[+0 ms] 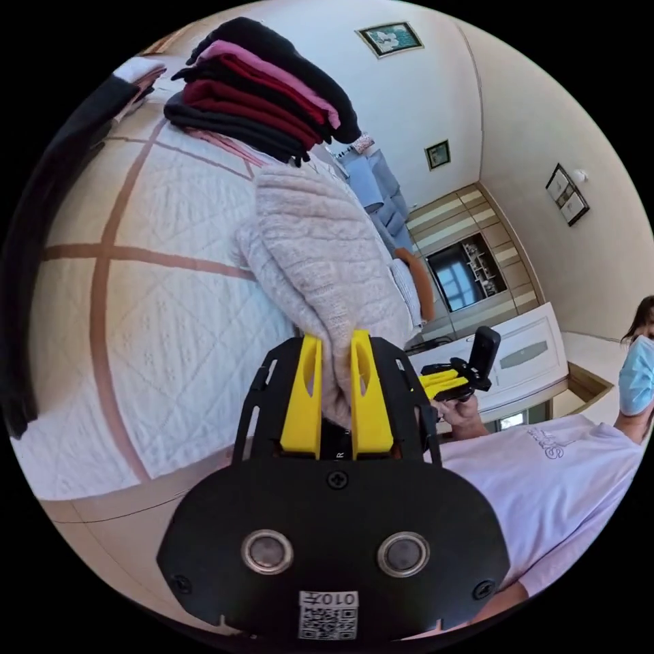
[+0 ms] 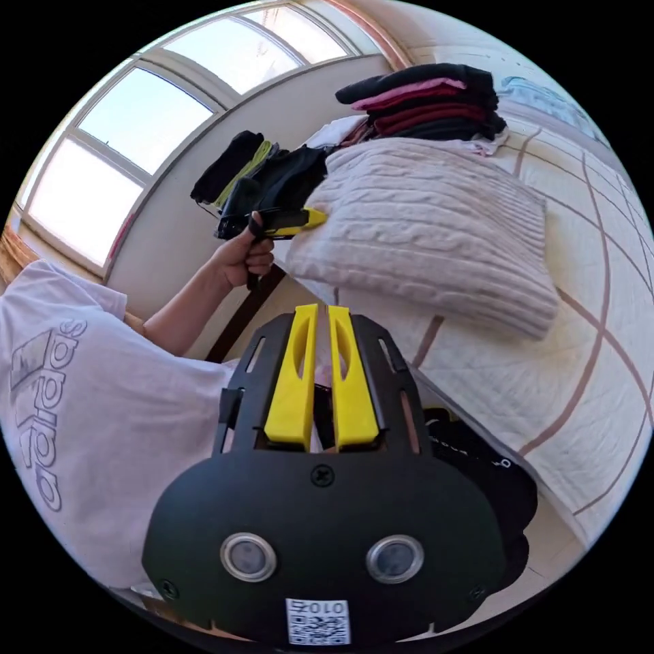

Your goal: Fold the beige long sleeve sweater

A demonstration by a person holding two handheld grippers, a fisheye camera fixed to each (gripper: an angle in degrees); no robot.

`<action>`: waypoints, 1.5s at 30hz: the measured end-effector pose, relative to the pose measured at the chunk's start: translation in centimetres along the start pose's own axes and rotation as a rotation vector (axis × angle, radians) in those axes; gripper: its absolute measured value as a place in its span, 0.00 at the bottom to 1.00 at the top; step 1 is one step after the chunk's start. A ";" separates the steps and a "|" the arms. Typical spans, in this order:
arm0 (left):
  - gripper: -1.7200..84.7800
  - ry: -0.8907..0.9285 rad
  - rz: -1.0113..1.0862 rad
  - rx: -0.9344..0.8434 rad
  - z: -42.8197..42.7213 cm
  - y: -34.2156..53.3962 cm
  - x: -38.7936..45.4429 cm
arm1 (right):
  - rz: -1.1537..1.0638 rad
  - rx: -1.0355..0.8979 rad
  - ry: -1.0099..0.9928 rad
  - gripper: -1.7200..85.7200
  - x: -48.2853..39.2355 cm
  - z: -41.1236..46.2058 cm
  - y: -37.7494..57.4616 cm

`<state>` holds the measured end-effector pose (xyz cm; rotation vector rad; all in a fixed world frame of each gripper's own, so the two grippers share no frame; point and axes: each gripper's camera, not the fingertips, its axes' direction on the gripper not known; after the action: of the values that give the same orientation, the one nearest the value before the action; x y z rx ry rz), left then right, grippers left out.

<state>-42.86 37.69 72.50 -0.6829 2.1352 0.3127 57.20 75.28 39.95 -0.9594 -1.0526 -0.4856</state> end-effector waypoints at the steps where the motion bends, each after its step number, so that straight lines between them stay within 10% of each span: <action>1: 0.12 0.029 -0.017 0.031 -0.8 -0.1 -0.8 | 0.018 0.046 0.035 0.08 0.6 -0.6 0.8; 8: 0.15 0.110 -0.121 0.018 -0.1 0.9 -3.1 | 0.093 0.377 0.128 0.13 2.0 -5.2 3.7; 18: 0.23 -0.315 0.013 -0.073 -3.4 -1.0 2.9 | 0.073 0.249 0.287 0.17 8.0 -5.2 -8.9; 28: 0.24 0.005 -0.043 -0.038 -6.2 2.9 1.3 | 0.077 0.151 0.186 0.05 8.3 -1.3 -14.4; 35: 0.21 -0.258 0.055 0.093 -6.5 0.5 5.3 | -0.198 0.257 0.381 0.05 1.4 -3.3 -18.4; 45: 0.09 -0.355 0.049 0.138 -1.8 -0.1 4.9 | 0.090 0.055 0.331 0.06 8.8 3.7 -19.5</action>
<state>-46.35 35.04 69.68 -0.4572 1.8167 0.2860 44.89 69.08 56.71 -0.8393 -0.7180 -0.5183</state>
